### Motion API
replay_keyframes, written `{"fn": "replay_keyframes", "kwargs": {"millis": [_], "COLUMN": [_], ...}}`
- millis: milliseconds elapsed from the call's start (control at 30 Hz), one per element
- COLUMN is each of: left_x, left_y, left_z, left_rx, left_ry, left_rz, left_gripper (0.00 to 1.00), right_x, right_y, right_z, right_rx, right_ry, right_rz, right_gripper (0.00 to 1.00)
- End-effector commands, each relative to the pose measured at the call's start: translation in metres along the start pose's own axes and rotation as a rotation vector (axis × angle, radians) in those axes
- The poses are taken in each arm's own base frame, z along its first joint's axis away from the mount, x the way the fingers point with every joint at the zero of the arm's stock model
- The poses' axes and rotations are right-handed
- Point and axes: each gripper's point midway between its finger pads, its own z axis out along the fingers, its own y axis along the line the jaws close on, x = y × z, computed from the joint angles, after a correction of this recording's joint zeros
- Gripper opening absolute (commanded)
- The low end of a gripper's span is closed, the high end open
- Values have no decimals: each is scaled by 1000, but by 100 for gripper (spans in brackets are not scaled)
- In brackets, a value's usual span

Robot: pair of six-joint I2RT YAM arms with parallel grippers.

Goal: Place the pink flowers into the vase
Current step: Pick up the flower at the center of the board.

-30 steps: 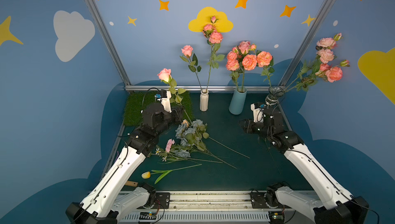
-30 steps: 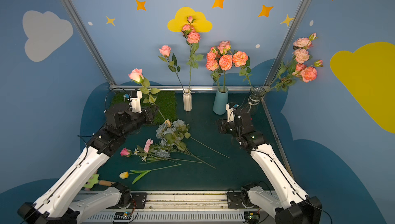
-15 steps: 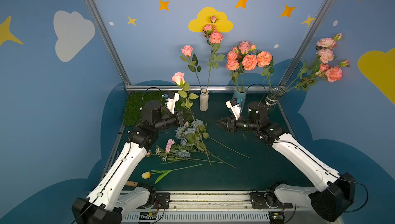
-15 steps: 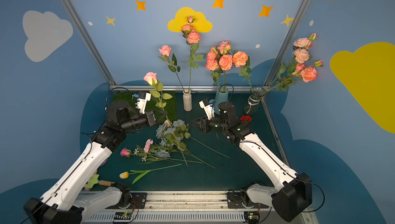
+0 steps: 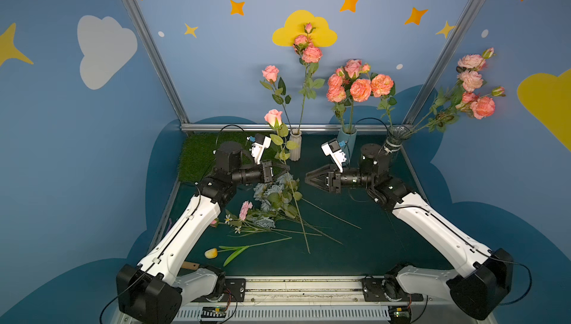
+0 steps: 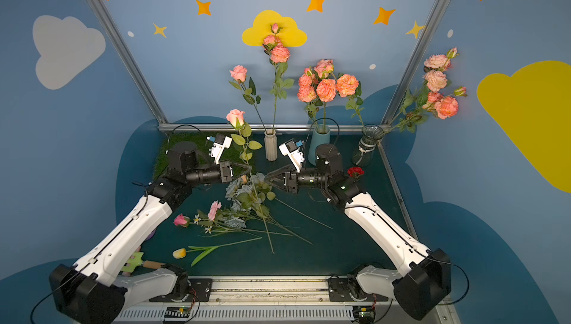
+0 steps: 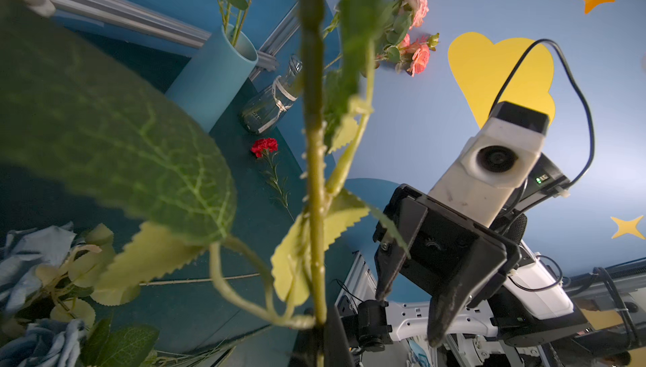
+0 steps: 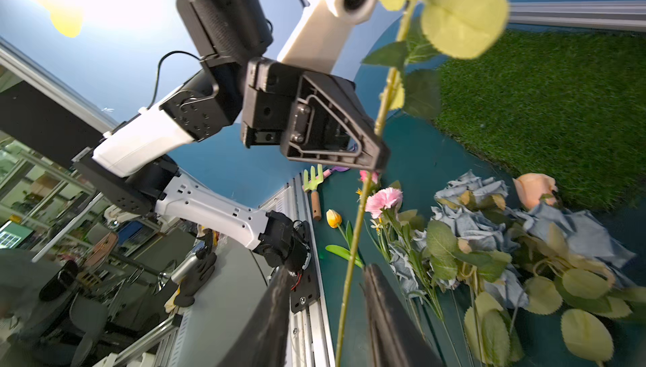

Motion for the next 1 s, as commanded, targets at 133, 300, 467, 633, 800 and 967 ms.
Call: {"fn": "replay_keyframes", "kwargs": {"millis": [133, 300, 467, 633, 800, 967], "left_x": [1, 5, 9, 11, 14, 18], "left_y": [-30, -36, -36, -37, -39, -40], "left_z": [4, 7, 11, 11, 13, 15], "left_rx": [81, 87, 92, 91, 97, 100], "left_ry": [35, 55, 75, 80, 91, 99], "left_rz": [63, 73, 73, 78, 80, 79], "left_gripper": [2, 2, 2, 2, 2, 2], "right_x": [9, 14, 15, 16, 14, 15], "right_y": [12, 3, 2, 0, 0, -9], "right_z": [20, 24, 27, 26, 26, 30], "right_rx": [-81, -41, -40, -20, -19, 0], "right_ry": [52, 69, 74, 74, 63, 57], "right_rz": [-9, -15, -14, -22, -29, -14], "right_gripper": [34, 30, 29, 27, 25, 22]}}
